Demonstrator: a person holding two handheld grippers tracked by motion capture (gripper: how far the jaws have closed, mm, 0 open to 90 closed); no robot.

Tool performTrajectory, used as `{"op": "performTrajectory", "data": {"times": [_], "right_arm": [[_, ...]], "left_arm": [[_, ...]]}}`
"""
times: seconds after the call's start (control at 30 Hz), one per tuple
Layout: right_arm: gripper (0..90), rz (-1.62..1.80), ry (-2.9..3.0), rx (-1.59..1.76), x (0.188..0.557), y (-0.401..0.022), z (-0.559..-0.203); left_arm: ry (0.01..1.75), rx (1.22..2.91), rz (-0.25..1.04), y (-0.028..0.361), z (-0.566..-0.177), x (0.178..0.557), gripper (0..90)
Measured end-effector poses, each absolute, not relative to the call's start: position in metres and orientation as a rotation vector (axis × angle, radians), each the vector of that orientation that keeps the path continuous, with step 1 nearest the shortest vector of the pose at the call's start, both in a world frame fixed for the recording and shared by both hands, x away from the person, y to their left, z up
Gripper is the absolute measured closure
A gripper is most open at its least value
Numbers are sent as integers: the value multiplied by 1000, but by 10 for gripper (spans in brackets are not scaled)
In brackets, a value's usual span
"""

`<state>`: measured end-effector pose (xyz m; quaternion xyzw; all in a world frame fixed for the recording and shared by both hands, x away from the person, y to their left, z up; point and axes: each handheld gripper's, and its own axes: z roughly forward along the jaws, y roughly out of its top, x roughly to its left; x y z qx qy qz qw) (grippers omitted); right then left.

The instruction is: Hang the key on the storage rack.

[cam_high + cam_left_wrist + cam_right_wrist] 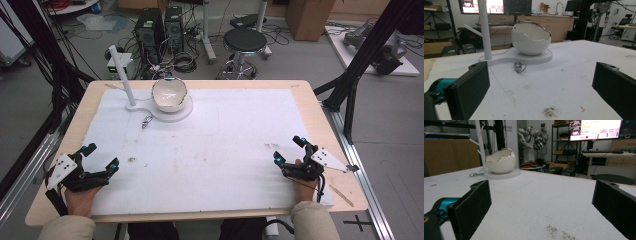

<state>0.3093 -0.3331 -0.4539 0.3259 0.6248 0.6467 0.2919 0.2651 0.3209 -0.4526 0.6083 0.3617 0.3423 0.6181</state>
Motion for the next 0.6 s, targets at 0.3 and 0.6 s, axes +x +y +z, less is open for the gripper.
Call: {"op": "performTrajectory", "data": {"times": [0.3, 0.6], "right_arm": [[13, 1714, 1663, 860, 309, -333, -454], [13, 1713, 1664, 861, 309, -332, -454]], "left_arm": [[836, 1389, 801, 320, -453, 264, 17], [883, 1346, 770, 326, -452, 266, 17]]}}
